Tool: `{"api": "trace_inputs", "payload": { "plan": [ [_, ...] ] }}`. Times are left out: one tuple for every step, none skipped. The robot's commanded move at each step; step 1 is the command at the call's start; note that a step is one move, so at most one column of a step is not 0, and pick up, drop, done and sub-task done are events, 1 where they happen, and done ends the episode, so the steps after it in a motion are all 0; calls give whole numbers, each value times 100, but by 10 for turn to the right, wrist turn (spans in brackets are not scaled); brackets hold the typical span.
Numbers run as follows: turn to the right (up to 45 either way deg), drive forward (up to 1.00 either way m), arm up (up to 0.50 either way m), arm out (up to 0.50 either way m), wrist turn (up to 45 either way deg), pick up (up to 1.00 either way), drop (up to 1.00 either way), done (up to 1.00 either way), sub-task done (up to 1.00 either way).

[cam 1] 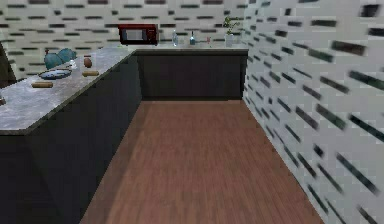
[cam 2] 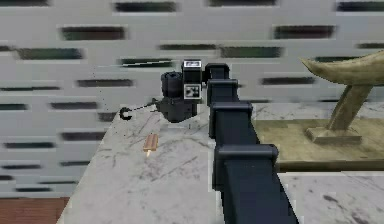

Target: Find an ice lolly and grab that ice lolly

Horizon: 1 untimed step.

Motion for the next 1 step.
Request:
{"api": "trace_inputs", "payload": {
  "plan": [
    [0,0,-16,0,0,0,0,0,0]
  ]
}}
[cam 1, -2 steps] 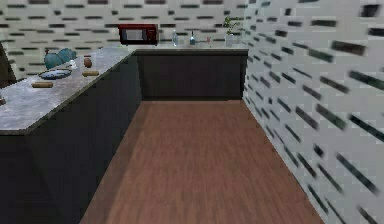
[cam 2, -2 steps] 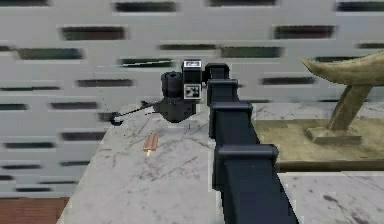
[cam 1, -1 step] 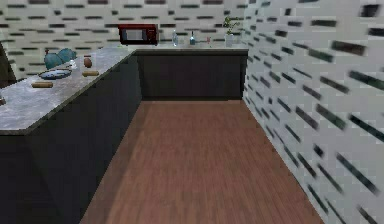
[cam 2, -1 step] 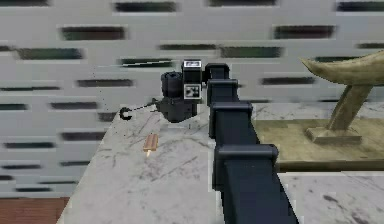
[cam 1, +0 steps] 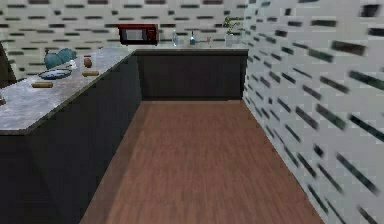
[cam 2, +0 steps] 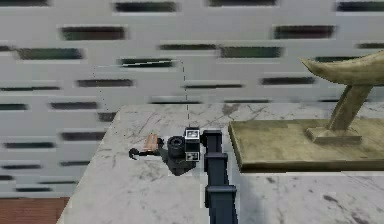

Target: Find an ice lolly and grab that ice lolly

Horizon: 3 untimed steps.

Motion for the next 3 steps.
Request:
{"api": "trace_inputs", "payload": {
  "plan": [
    [0,0,0,0,0,100,0,0,0],
    [0,0,10,0,0,0,0,0,0],
    [0,0,0,0,0,0,0,100,0]
  ]
}}
